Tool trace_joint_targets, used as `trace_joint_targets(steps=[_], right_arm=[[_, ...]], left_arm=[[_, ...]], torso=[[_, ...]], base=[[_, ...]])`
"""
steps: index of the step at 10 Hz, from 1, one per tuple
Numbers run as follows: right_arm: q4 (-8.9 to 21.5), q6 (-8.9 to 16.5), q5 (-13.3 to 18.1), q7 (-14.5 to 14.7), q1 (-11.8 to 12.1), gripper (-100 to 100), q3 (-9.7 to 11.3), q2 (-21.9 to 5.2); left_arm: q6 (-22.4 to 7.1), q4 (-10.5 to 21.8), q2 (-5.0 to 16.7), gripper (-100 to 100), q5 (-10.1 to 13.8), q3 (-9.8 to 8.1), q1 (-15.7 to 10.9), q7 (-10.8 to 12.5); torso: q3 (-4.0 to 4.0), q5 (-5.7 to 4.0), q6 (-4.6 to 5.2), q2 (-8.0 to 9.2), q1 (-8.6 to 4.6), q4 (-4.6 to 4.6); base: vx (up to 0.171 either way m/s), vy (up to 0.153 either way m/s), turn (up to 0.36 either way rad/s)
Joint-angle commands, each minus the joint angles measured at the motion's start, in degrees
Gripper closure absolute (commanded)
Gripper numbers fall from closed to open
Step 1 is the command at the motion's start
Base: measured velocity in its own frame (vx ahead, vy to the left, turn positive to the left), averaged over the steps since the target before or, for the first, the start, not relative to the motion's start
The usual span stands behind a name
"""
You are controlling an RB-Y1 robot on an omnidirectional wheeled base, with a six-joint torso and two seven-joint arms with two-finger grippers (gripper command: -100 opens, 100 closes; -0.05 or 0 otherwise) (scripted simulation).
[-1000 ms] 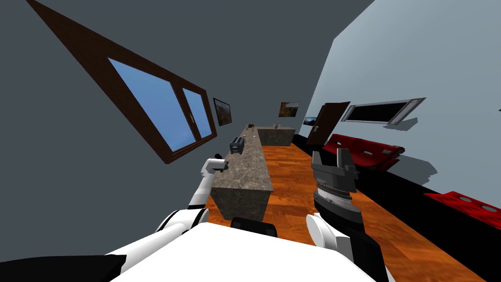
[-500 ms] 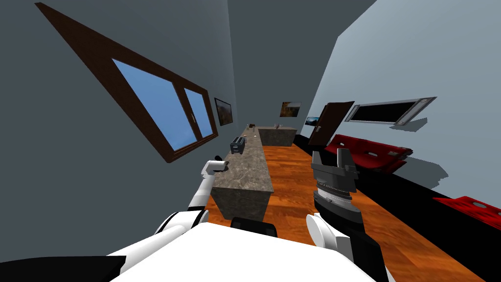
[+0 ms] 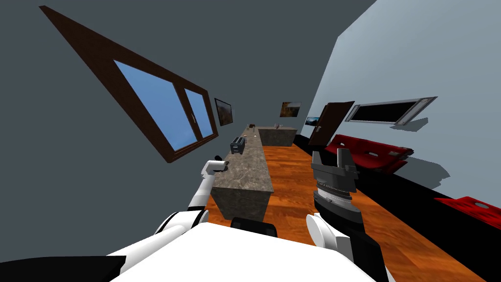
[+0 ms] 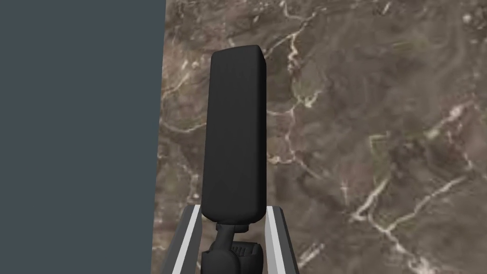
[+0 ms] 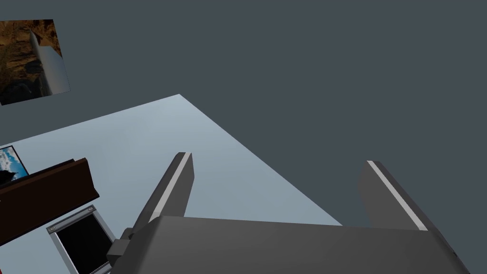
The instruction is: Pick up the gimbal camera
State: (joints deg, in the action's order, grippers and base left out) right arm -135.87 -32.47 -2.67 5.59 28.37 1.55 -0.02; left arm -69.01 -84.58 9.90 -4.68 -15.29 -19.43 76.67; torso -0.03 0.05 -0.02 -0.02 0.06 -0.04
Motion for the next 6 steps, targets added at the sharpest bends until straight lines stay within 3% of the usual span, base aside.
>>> trace_joint_targets(steps=[1, 2, 4, 5, 6], right_arm=[[0.0, 0.0, 0.0, 0.0, 0.0, 0, 0.0, 0.0], [0.0, 0.0, 0.0, 0.0, 0.0, 0, 0.0, 0.0], [0.0, 0.0, 0.0, 0.0, 0.0, 0, 0.0, 0.0], [0.0, 0.0, 0.0, 0.0, 0.0, 0, 0.0, 0.0], [0.0, 0.0, 0.0, 0.0, 0.0, 0, 0.0, 0.0]], left_arm=[[0.0, 0.0, 0.0, 0, 0.0, 0.0, 0.0, 0.0], [-1.96, -1.33, 0.17, 100, -0.06, 0.29, -0.44, 0.5], [-3.51, -2.37, 0.4, 100, -0.13, 0.51, -0.86, 0.95], [-2.67, -1.79, 0.27, 100, -0.15, 0.45, -0.74, 0.79], [-2.87, -1.89, 0.28, 0, -0.15, 0.47, -0.8, 0.85]], torso=[[0.0, 0.0, 0.0, 0.0, 0.0, 0.0], [0.0, 0.0, 0.0, 0.0, 0.0, 0.0], [0.04, -0.01, 0.01, 0.05, 0.03, 0.03], [0.05, -0.01, 0.01, 0.07, 0.03, 0.04], [0.03, -0.01, -0.02, 0.05, 0.01, 0.02]], base=[[0.0, 0.0, 0.0], [-0.009, 0.015, -0.053], [-0.014, 0.018, -0.054], [-0.005, 0.009, -0.016], [0.0, 0.0, 0.0]])
